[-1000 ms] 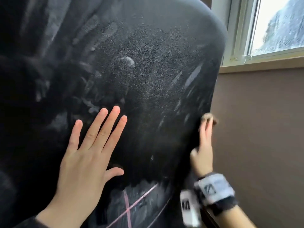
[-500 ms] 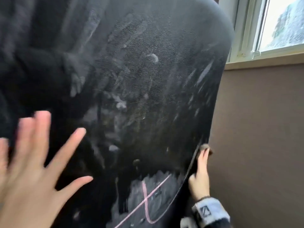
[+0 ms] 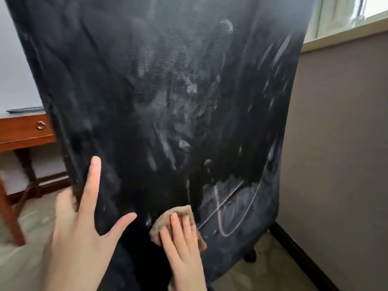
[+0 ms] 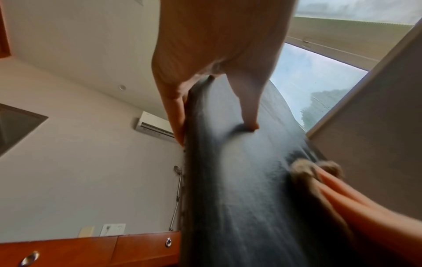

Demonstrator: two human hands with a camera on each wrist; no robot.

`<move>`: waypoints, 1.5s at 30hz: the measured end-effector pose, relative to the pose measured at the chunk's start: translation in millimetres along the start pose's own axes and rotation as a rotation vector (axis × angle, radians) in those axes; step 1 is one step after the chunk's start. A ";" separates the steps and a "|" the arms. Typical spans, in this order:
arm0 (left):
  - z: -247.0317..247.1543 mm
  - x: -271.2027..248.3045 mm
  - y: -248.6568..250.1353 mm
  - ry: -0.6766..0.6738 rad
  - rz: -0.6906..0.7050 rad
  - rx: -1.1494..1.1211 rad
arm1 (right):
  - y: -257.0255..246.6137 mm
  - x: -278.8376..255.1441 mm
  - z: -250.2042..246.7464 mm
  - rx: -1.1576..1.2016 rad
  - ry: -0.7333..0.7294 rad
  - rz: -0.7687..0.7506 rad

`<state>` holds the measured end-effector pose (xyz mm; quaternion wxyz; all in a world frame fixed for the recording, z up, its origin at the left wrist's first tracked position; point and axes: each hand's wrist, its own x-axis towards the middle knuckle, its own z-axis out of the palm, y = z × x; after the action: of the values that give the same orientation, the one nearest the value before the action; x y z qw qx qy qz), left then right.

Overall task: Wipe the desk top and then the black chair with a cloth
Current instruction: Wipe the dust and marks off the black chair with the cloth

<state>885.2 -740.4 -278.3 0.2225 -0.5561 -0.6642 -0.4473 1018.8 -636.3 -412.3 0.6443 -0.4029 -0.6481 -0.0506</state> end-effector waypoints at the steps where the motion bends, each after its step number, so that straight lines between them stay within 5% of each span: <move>1: -0.4 -2.9 -2.3 -0.008 -0.016 -0.028 | -1.0 20.2 -16.3 -0.024 0.042 -0.062; 2: -1.9 -4.0 0.1 -0.024 -0.024 -0.068 | -10.5 29.9 -17.6 -0.014 -0.027 -0.102; 4: -0.8 -9.7 -3.0 -0.077 0.024 -0.091 | 0.8 48.2 -20.6 0.055 0.007 0.163; 6: 2.0 -20.3 -8.7 -0.149 0.068 0.005 | -21.5 36.0 -7.5 0.066 -0.005 0.235; 9: 7.3 -36.5 -23.2 -0.302 0.008 0.120 | -39.0 -42.9 7.9 -0.053 -0.141 -0.066; 12: 9.8 -37.4 -32.3 -0.303 0.015 0.160 | -6.9 -32.8 -4.9 -0.056 -0.258 -0.168; 16: 5.4 -43.0 -22.8 -0.266 -0.002 0.277 | 21.5 54.9 -24.7 0.029 -0.023 0.234; 18: -0.8 -44.5 -6.7 -0.141 0.051 0.350 | 18.5 55.2 -22.4 -0.037 0.030 0.279; 20: -3.9 -40.9 14.8 -0.081 0.259 0.380 | 5.9 11.4 -14.7 -0.059 -0.024 0.186; 23: 14.6 -25.8 33.4 -0.257 0.584 0.457 | -7.8 -51.5 -10.8 0.061 -0.173 0.074; 26: 31.1 -9.0 25.0 -0.444 0.564 0.522 | 9.5 -10.0 -13.2 0.084 -0.167 0.081; 29: 33.9 -5.7 19.0 -0.464 0.555 0.520 | 27.1 34.9 -14.7 0.071 -0.018 0.117; 32: 35.4 -9.2 19.6 -0.450 0.562 0.494 | 11.1 -12.6 0.0 0.025 -0.084 0.123; 35: 33.5 -8.7 14.9 -0.427 0.554 0.492 | 4.6 -90.1 7.6 -0.075 -0.228 -0.143; 37: 30.4 -7.6 10.1 -0.422 0.550 0.523 | 24.5 -68.6 -1.9 -0.042 -0.274 -0.230; 41: 29.6 -7.4 2.3 -0.430 0.526 0.556 | 49.5 16.8 -17.6 0.026 -0.083 0.039; 43: 28.8 -9.6 3.9 -0.428 0.513 0.544 | 36.1 13.6 -8.1 0.048 -0.042 0.211; 45: 30.8 -10.0 12.2 -0.429 0.567 0.528 | 15.8 -32.5 2.9 0.006 -0.126 0.192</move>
<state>905.7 -720.1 -297.3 0.3281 -0.7207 -0.6079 -0.0578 1020.8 -638.9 -448.3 0.6054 -0.4637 -0.6458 0.0386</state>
